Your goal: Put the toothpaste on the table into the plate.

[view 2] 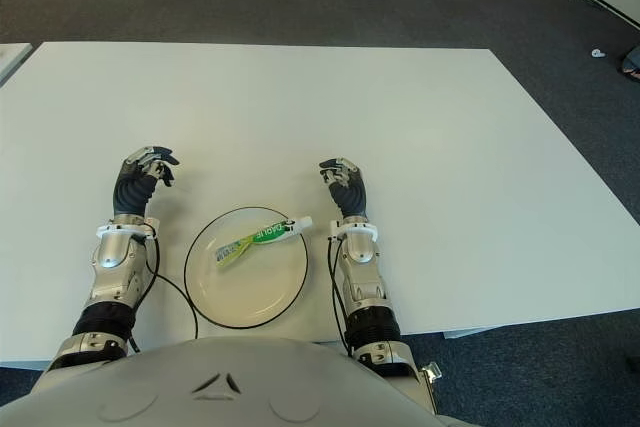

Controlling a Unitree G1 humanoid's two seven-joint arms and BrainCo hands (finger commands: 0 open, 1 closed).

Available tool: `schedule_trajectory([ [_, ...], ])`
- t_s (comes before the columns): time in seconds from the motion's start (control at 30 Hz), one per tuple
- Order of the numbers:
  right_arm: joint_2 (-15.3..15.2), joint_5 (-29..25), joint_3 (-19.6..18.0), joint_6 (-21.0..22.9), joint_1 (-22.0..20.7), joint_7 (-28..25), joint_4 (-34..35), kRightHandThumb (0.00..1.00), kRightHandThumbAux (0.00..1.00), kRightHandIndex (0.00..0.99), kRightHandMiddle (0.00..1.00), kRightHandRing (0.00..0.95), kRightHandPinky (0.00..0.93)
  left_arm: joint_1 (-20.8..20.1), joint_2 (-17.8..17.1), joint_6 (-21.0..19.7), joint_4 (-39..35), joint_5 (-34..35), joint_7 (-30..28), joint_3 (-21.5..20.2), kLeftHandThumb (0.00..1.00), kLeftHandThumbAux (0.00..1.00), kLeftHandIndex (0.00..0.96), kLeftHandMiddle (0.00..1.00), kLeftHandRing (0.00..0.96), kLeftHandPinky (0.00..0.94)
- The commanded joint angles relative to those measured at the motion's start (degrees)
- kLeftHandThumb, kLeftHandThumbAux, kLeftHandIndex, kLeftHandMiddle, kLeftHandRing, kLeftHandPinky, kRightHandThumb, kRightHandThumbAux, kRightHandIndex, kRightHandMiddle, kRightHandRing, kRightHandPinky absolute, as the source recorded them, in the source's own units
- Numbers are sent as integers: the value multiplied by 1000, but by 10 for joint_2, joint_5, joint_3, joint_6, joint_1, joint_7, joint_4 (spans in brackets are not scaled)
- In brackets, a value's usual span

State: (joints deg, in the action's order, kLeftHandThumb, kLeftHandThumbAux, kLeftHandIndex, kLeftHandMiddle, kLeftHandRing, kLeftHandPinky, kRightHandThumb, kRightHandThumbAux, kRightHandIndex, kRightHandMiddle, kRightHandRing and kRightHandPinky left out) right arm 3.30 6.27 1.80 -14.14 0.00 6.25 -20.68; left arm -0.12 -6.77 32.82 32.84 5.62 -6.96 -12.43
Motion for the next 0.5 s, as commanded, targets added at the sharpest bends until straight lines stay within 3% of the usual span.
schedule_trajectory([
  [0.03, 10, -12, 2, 17, 7, -3, 12, 698, 734, 421, 417, 396, 407, 14, -1, -14, -4, 6, -4, 2, 838, 673, 419, 519, 679, 676],
  [0.5, 9, -17, 0, 22, 15, -8, 31, 698, 734, 420, 408, 388, 400, 15, -4, -18, 8, 15, -7, 1, 839, 672, 424, 516, 675, 671],
])
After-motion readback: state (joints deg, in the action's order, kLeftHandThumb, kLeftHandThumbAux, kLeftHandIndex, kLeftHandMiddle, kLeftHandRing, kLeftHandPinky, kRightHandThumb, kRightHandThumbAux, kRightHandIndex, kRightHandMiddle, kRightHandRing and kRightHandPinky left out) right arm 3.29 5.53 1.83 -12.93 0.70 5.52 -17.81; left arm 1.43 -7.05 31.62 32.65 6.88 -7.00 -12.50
